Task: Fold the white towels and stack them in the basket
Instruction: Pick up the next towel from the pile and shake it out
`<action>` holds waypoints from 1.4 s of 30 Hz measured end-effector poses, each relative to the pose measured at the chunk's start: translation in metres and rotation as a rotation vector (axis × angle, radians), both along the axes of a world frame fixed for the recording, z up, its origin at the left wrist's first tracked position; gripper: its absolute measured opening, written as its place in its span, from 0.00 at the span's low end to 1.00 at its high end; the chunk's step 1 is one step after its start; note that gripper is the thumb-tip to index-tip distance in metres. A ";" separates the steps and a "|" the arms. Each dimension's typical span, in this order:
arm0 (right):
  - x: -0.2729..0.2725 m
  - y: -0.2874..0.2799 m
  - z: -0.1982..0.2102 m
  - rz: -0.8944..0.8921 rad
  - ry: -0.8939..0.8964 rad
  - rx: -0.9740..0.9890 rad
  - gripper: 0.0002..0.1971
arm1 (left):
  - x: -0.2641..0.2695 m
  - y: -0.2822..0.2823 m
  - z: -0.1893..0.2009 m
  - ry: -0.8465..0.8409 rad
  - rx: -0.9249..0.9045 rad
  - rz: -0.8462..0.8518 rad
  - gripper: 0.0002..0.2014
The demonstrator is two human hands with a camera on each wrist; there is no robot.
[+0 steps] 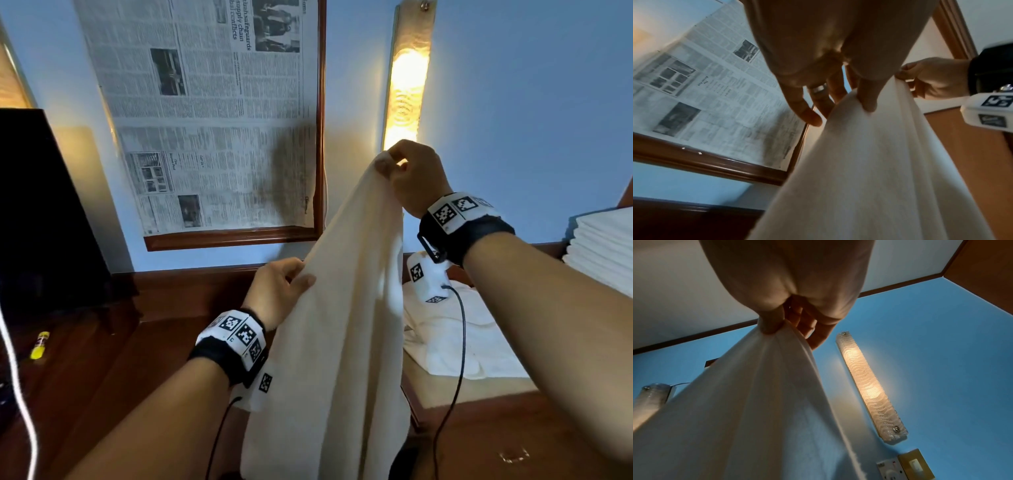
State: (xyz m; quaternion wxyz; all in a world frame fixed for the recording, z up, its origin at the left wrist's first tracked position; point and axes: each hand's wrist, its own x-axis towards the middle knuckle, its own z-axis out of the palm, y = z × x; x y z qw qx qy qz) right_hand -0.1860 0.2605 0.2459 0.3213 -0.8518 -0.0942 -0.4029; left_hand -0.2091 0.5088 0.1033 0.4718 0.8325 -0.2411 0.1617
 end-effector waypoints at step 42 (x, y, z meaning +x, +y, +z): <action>-0.036 0.091 -0.065 0.038 0.162 0.040 0.11 | -0.058 0.140 -0.112 0.333 0.043 0.145 0.19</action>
